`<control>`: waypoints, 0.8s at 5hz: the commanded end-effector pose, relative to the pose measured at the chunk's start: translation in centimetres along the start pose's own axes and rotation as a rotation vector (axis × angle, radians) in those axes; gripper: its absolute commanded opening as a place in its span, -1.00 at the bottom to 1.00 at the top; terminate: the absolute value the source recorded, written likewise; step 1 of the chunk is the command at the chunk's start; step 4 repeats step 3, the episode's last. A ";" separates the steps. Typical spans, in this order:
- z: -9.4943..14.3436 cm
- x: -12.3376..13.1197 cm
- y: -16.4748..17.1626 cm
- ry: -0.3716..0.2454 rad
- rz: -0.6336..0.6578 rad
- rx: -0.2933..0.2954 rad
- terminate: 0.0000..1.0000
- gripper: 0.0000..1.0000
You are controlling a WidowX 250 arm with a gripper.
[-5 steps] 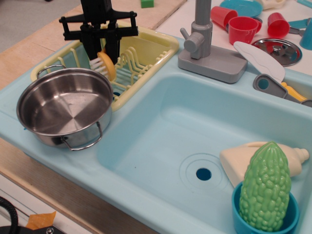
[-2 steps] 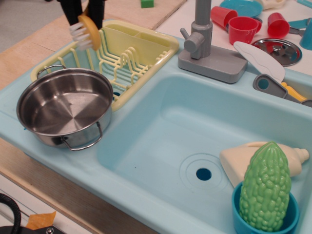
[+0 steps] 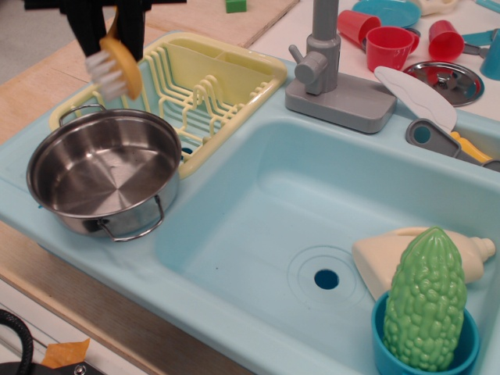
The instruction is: Put brush into pot or pan
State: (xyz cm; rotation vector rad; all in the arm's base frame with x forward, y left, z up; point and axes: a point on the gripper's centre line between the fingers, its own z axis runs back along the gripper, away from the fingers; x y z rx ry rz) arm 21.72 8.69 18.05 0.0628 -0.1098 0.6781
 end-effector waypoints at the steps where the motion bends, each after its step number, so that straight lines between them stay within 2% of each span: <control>1: 0.2 -1.5 0.8 -0.012 0.039 -0.025 -1.00 -1.00; 2: 0.3 -2.8 0.9 -0.002 0.062 -0.031 -1.00 -1.00; 3: 0.4 -3.9 1.1 0.007 0.073 -0.036 1.00 -1.00; 4: 0.4 -3.9 1.1 0.007 0.073 -0.036 1.00 -1.00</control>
